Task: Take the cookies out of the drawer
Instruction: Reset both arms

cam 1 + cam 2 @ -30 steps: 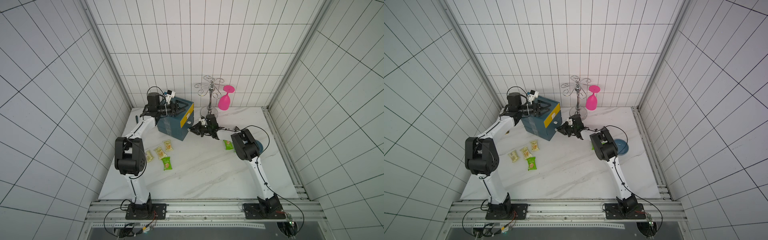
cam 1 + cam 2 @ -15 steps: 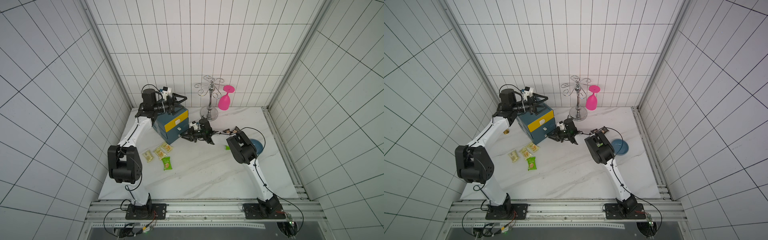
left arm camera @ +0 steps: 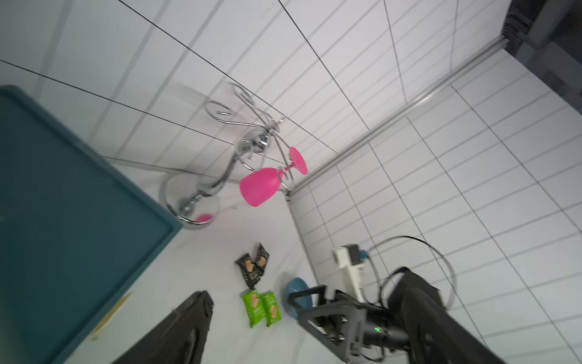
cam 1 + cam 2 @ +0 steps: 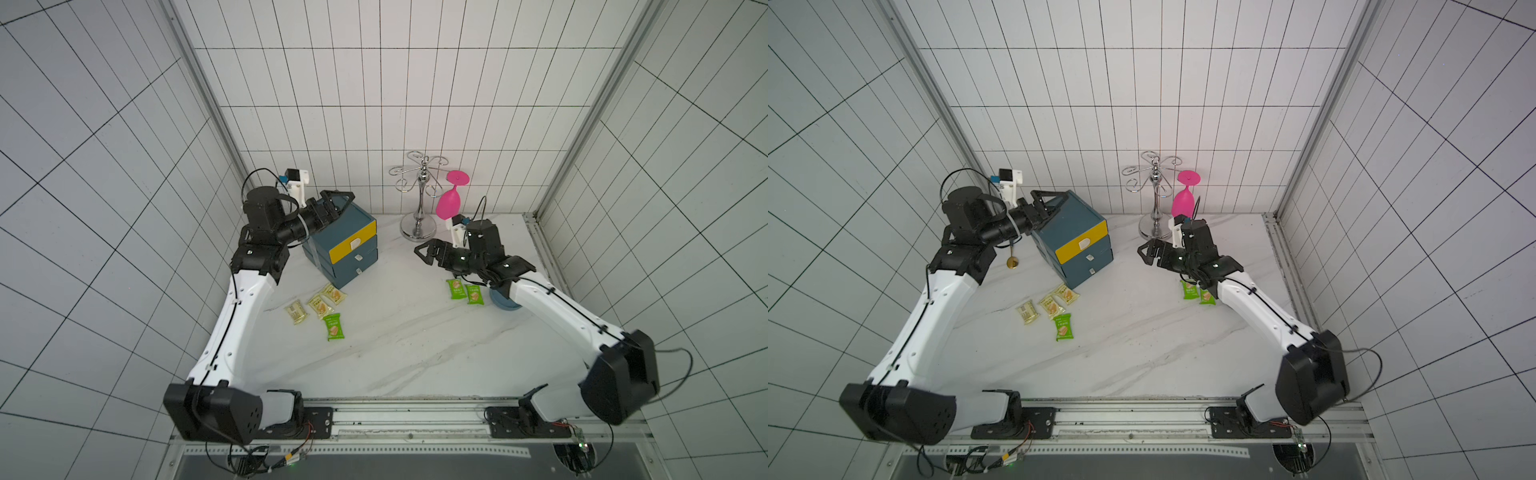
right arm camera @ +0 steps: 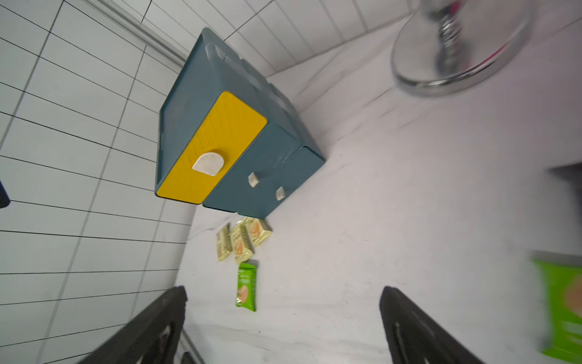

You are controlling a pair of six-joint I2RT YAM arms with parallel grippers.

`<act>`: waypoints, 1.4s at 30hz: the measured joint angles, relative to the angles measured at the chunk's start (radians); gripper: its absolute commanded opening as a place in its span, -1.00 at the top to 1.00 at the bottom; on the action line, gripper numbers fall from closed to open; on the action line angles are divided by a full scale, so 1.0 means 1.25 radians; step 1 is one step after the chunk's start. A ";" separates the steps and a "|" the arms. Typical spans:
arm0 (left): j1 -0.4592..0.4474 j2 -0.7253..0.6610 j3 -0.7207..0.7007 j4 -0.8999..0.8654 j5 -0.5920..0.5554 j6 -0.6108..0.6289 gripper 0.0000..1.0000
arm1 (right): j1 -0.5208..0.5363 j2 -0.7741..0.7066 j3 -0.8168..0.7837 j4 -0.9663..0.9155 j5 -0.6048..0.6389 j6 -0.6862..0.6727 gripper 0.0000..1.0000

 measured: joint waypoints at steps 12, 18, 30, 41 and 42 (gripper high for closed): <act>0.123 -0.186 -0.646 0.224 -0.563 0.218 -0.96 | -0.255 -0.194 -0.449 0.189 0.472 -0.332 -0.99; 0.123 -0.085 -0.709 0.464 -0.618 0.288 -0.96 | -0.386 -0.097 -0.604 0.485 0.454 -0.370 -0.99; 0.057 0.272 -0.735 0.868 -0.665 0.419 -0.97 | -0.472 0.160 -0.617 0.865 0.322 -0.388 -0.98; 0.032 0.284 -0.727 0.921 -0.738 0.443 -0.96 | -0.445 0.161 -0.617 0.897 0.366 -0.400 -0.98; 0.032 0.282 -0.725 0.914 -0.740 0.443 -0.96 | -0.445 0.161 -0.617 0.898 0.367 -0.400 -0.98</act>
